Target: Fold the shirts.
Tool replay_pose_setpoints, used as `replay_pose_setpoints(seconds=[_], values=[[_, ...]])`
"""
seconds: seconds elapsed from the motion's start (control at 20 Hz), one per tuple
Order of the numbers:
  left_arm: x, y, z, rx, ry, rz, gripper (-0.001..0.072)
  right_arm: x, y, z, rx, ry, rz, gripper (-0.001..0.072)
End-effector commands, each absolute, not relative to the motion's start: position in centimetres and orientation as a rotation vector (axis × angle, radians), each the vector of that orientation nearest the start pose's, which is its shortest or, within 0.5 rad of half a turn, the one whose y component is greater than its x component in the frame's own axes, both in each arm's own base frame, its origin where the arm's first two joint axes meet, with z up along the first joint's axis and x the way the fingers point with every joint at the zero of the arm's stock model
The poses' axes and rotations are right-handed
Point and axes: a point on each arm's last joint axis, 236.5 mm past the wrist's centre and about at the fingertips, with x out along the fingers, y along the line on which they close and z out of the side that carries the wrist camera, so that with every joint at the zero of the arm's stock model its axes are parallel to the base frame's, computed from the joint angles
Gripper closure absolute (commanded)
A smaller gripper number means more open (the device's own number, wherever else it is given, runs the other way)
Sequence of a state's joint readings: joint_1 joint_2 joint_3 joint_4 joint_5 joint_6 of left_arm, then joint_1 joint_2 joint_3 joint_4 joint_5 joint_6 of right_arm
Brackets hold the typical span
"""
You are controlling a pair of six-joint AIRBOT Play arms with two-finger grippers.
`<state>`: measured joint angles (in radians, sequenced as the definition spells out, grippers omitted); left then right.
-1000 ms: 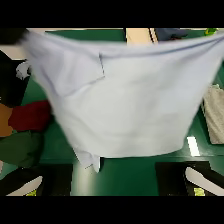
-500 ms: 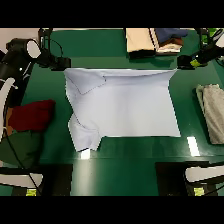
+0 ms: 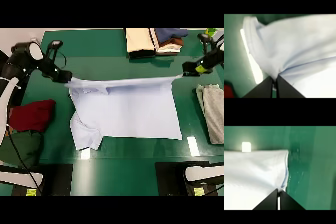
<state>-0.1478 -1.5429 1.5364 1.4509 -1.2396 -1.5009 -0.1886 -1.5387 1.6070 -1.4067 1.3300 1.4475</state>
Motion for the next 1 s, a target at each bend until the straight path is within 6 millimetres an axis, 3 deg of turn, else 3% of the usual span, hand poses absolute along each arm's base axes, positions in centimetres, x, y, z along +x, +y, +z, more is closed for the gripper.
replay_pose_setpoints(seconds=[0.0, 0.2, 0.4, 0.45, 0.5, 0.55, 0.7, 0.8, 0.95], values=[[42.6, -10.4, -1.0, -0.002, 1.339, -0.285, 0.0681, 42.6, -4.6, 1.0, 0.168, 1.316, 0.019, 0.0694], [42.0, -12.0, -3.8, -0.101, 1.339, -0.306, 0.0680, 40.8, -2.8, -3.0, 0.162, 1.381, 0.042, 0.0693], [41.1, -11.9, -4.4, -0.100, 1.372, -0.306, 0.0679, 40.1, -2.1, -4.4, 0.161, 1.399, 0.049, 0.0691], [40.9, -11.9, -4.4, -0.101, 1.380, -0.306, 0.0646, 40.2, -2.1, -4.1, 0.163, 1.399, 0.048, 0.0653], [40.8, -11.9, -4.3, -0.108, 1.387, -0.301, 0.0398, 40.4, -2.2, -3.6, 0.162, 1.395, 0.049, 0.0450], [40.7, -11.8, -3.9, -0.129, 1.401, -0.278, 0.0262, 40.6, -2.4, -2.7, 0.161, 1.390, 0.048, 0.0323], [40.0, -10.9, -0.7, -0.099, 1.380, -0.253, 0.0279, 40.3, -3.6, 1.4, 0.153, 1.347, 0.029, 0.0323], [38.3, -9.3, 1.3, -0.052, 1.358, -0.215, 0.0279, 38.1, -4.9, 3.2, 0.173, 1.326, -0.002, 0.0323], [33.3, -8.2, 0.9, -0.077, 1.389, -0.170, 0.0279, 32.2, -6.2, 1.9, 0.240, 1.390, -0.059, 0.0322]])
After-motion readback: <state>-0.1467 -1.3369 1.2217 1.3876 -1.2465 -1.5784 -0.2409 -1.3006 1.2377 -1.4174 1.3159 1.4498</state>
